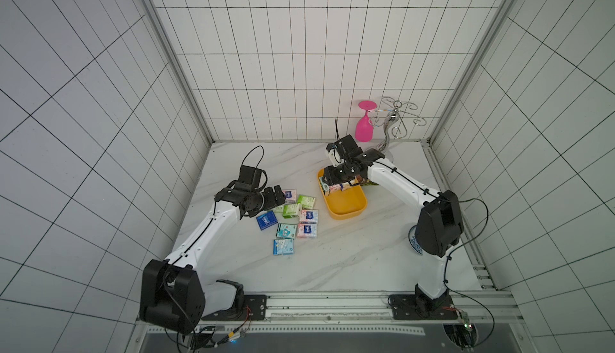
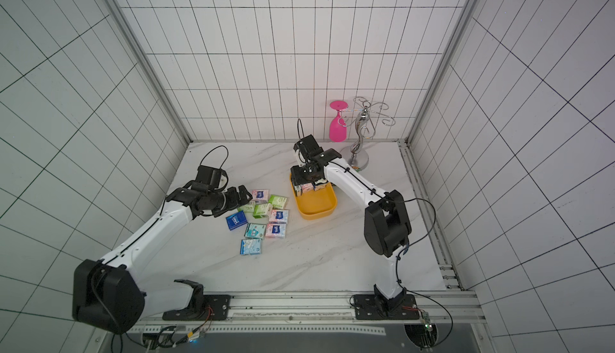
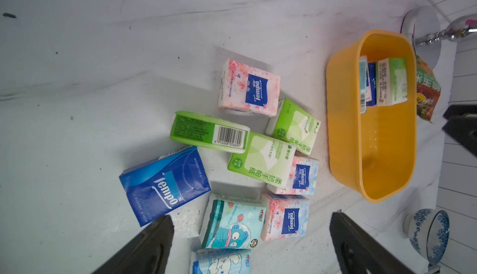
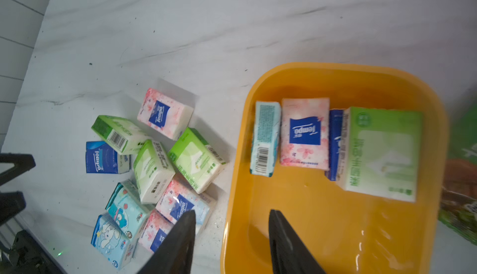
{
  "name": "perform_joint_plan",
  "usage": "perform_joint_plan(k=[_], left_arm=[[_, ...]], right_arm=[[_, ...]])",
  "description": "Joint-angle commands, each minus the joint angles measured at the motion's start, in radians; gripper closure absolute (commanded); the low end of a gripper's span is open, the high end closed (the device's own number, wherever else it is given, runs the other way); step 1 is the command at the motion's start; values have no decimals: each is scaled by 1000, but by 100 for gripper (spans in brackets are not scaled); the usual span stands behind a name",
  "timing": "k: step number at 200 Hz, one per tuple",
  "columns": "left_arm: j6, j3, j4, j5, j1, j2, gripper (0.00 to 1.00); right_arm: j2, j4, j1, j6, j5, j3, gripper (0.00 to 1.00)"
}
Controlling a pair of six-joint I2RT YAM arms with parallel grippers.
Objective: Put the pocket tissues into the storage box
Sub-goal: Place the pocket tissues in the storage box, then pick up the pocket tissues from the center of the board.
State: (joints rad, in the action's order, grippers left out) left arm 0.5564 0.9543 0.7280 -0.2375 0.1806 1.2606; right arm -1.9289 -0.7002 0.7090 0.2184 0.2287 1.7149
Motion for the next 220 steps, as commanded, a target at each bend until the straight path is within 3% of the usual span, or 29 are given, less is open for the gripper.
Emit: perform_joint_plan(k=[1, 34, 68, 101, 109, 176, 220], left_arm=[[65, -54, -53, -67, -93, -43, 2], [85, -111, -62, -117, -216, -85, 2], [86, -140, -62, -134, -246, -80, 2], [91, -160, -65, -145, -253, -86, 2], [88, -160, -64, -149, -253, -86, 2], [78, -149, -56, -155, -254, -95, 2], [66, -151, -46, -145, -255, -103, 2]], right_arm=[[-4, -19, 39, -47, 51, -25, 49], [-45, -18, 87, -45, 131, -7, 44], [-113, -28, 145, -73, 165, 43, 38], [-172, -29, 188, -166, 149, 70, 15], [-186, -28, 196, -194, 139, 83, 0], [-335, -130, 244, -373, -58, 299, 1], [-414, -191, 271, -472, -101, 395, 1]])
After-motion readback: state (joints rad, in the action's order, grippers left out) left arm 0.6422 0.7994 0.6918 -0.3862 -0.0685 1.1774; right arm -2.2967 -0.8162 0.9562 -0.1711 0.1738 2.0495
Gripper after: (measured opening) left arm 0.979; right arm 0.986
